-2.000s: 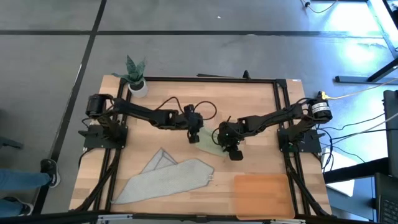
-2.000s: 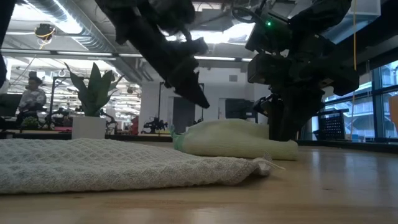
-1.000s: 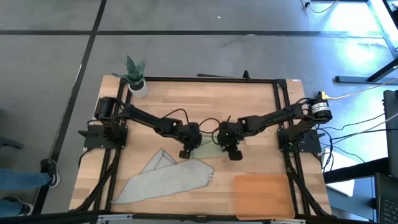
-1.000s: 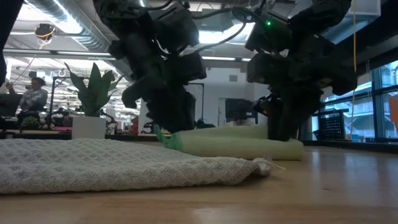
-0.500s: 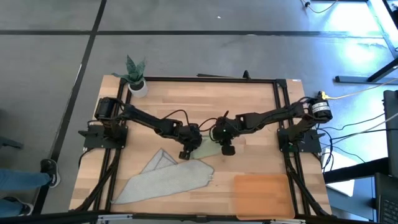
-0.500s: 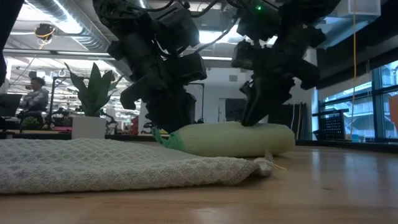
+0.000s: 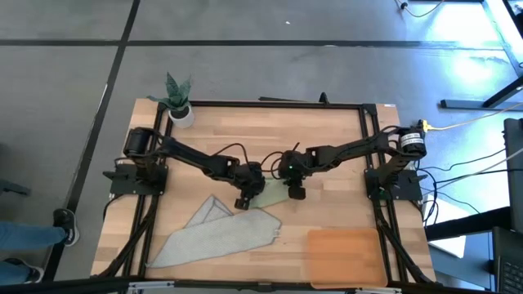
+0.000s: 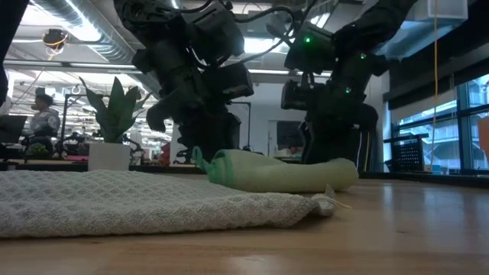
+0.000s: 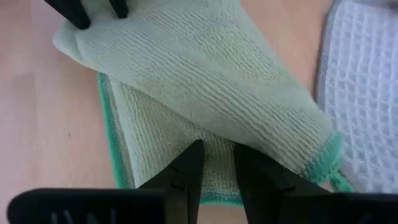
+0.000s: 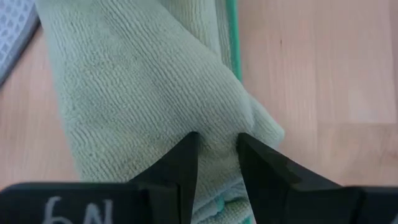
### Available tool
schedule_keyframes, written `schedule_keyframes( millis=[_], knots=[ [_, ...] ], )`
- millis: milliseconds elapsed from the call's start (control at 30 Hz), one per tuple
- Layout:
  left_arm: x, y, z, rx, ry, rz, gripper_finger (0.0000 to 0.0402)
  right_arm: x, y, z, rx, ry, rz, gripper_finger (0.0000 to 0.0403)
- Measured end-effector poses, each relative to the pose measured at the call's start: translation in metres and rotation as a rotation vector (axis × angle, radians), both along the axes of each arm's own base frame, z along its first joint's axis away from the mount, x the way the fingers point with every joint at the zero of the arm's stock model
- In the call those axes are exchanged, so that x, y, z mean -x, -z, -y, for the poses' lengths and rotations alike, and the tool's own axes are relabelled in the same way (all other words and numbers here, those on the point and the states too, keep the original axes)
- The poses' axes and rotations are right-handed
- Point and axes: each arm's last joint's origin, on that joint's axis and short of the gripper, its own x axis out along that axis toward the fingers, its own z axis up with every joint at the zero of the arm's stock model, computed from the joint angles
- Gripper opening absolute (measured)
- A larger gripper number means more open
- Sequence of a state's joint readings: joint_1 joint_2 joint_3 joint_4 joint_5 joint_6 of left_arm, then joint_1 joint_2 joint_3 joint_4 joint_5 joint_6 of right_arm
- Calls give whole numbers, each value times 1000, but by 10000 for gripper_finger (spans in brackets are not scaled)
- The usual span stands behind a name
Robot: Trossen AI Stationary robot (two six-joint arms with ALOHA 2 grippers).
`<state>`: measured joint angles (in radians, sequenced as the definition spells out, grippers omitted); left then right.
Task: Roll microfiber towels into tight, uniform cylinder then place into a basket
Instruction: Roll the green microfiber towel
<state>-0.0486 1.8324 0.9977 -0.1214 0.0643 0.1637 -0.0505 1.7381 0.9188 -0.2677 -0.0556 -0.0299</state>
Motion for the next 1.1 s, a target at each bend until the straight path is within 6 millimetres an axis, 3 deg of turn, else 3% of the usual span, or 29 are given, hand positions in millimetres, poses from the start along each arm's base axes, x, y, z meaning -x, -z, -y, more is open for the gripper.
schedule_keyframes(
  millis=[367, 500, 667, 833, 1100],
  knots=[
    [17, -53, 0, 16, -94, 98, 86, 0, 1, 0, 0, 3, -6, 119],
    [19, -62, 11, 47, -63, 137, 86, 0, 1, 0, 0, 3, -6, 119],
    [18, -48, 33, 49, 4, 85, 86, 1, 1, 4, -1, 14, -8, 119],
    [13, -34, 42, 30, 12, 65, 86, 1, 1, 6, -1, 22, -9, 119],
    [11, -27, 28, -117, -131, 62, 86, 1, 1, 6, -1, 21, -9, 119]
  ],
)
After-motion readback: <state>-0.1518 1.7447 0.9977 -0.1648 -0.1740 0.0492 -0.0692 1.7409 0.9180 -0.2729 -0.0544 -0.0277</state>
